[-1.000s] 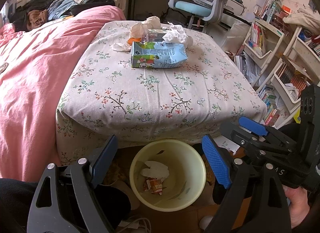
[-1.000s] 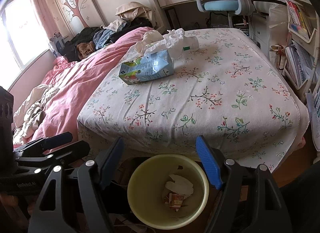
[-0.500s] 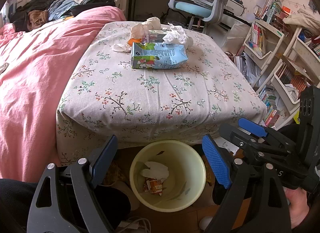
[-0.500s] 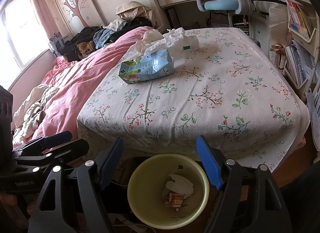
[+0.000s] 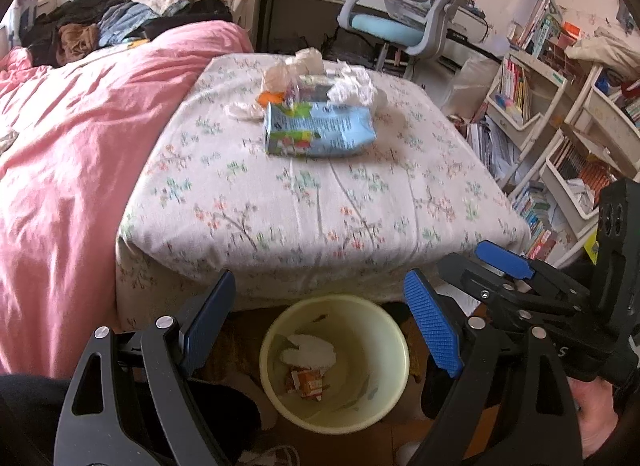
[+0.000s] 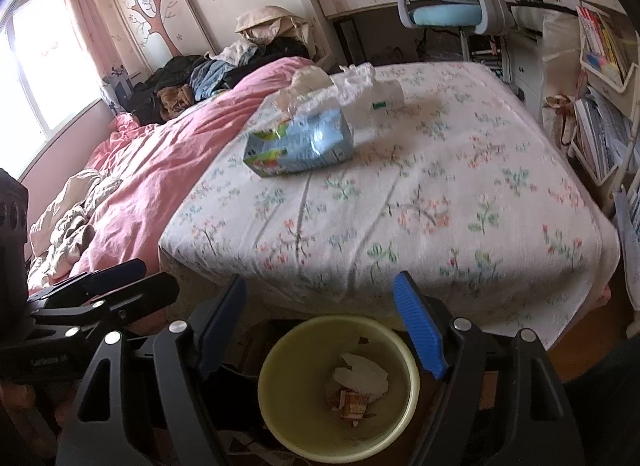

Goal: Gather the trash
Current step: 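Move the left tool back to the table and grasp the orange peel strip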

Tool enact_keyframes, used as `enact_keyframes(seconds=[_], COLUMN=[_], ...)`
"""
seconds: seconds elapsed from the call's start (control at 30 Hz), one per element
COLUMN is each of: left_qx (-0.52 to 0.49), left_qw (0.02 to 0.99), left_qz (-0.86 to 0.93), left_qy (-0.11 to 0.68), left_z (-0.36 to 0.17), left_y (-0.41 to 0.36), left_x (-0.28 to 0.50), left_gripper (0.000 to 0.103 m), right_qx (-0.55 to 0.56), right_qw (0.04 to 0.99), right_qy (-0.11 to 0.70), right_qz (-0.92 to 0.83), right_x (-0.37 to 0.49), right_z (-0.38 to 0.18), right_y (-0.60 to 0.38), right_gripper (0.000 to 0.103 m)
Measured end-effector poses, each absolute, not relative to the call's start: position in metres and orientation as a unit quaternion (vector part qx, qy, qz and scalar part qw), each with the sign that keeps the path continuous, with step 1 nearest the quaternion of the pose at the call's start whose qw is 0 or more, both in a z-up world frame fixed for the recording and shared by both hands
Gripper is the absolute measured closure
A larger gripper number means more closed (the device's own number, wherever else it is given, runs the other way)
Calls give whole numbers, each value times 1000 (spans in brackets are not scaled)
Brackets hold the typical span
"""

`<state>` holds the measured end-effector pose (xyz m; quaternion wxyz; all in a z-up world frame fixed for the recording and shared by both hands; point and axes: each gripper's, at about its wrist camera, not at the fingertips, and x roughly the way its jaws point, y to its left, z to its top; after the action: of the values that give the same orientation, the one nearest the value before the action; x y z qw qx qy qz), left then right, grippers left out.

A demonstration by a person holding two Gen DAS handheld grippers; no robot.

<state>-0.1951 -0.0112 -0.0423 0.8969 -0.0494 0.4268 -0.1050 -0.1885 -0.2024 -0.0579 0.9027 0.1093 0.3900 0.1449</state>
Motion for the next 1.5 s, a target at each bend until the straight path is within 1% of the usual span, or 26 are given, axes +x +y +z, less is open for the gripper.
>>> enact_keyframes(seconds=[0.2,0.43,0.67,0.93,1.0,1.07,1.2,1.33,1.43,1.5], left_qx=[-63,-80,-122,-119,-124,-139,-133,-136,-149,-149], left_qw=[904,904,886,885,879,869,859,839,817,831], left_qz=[-90,-73,-75,-67,-70,-83,-108,-200,-263,-259], left_qy=[413,414,441,445,455,467,482,488,491,470], left_z=[-27,-19,-34,-39,-46,-56,-71,-77,-75,-63], left_y=[3,21,24,26,26,24,4,-26,-37,-30], left_x=[-168,-122,-73,-27,-14,-1,17,24,20,17], left_gripper=[20,20,20,20,20,20,20,18,18,18], right_qx=[90,93,111,132,140,153,179,200,217,225], right_qw=[913,907,894,883,886,890,888,889,890,890], right_qy=[367,379,400,415,408,399,399,391,382,379], right_qz=[153,157,171,173,168,160,146,130,118,113], right_x=[-174,-145,-110,-73,-70,-70,-69,-71,-72,-72], right_z=[-37,-36,-40,-49,-47,-44,-46,-47,-45,-44], right_y=[-207,-217,-213,-207,-209,-215,-229,-245,-257,-260], right_gripper=[27,27,27,27,27,27,27,27,26,26])
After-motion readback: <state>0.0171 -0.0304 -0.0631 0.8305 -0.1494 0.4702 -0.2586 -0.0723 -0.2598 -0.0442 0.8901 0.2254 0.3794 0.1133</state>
